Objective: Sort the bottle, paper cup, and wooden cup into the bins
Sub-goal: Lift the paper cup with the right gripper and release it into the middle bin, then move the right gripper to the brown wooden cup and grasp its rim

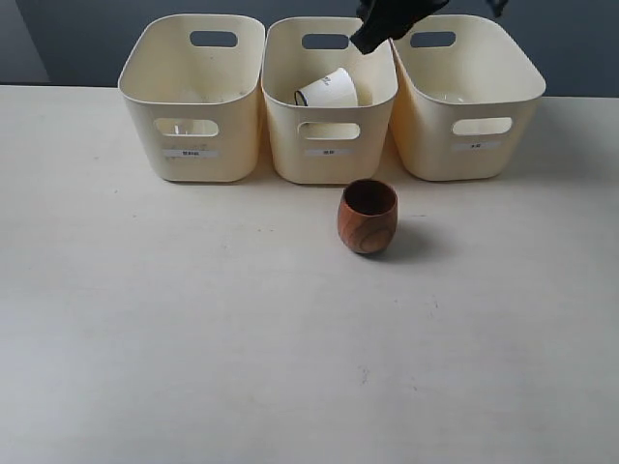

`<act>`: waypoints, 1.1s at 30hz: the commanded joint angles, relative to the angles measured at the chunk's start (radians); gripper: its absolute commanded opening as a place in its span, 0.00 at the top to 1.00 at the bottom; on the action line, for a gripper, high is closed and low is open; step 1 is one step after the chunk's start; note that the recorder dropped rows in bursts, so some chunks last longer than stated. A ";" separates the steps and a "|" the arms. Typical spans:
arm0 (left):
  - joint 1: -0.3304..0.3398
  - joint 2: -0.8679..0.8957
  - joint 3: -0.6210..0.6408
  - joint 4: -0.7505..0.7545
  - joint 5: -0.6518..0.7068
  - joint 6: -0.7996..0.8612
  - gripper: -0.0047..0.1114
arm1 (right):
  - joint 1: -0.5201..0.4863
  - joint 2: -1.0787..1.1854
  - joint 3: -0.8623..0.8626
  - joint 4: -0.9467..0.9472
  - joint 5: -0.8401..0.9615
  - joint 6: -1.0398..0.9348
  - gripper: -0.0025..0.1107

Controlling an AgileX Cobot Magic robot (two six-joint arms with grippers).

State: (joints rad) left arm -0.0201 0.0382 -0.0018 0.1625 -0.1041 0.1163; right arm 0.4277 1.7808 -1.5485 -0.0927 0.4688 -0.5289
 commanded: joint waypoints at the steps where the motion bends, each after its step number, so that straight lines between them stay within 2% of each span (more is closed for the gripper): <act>1: -0.001 -0.002 0.002 0.000 -0.002 -0.002 0.96 | 0.006 -0.067 -0.004 0.113 0.163 -0.160 0.51; 7: -0.001 -0.002 0.002 0.000 -0.002 -0.002 0.96 | 0.006 -0.089 -0.004 0.295 0.383 -0.339 0.51; 11: -0.001 -0.002 0.002 0.000 -0.002 -0.002 0.96 | 0.006 -0.083 -0.004 0.332 0.519 -0.354 0.51; 16: -0.001 -0.002 0.002 0.000 -0.002 -0.002 0.96 | 0.006 -0.058 -0.004 0.357 0.603 -0.355 0.51; 22: -0.001 -0.002 0.002 0.000 -0.002 -0.002 0.96 | 0.006 0.016 -0.004 0.370 0.647 -0.357 0.51; 33: -0.001 -0.002 0.002 0.000 -0.002 -0.002 0.96 | 0.006 0.155 -0.004 0.363 0.615 -0.357 0.51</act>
State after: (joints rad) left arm -0.0201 0.0382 -0.0018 0.1625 -0.1041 0.1163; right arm 0.4336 1.9113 -1.5485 0.2714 1.1105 -0.8810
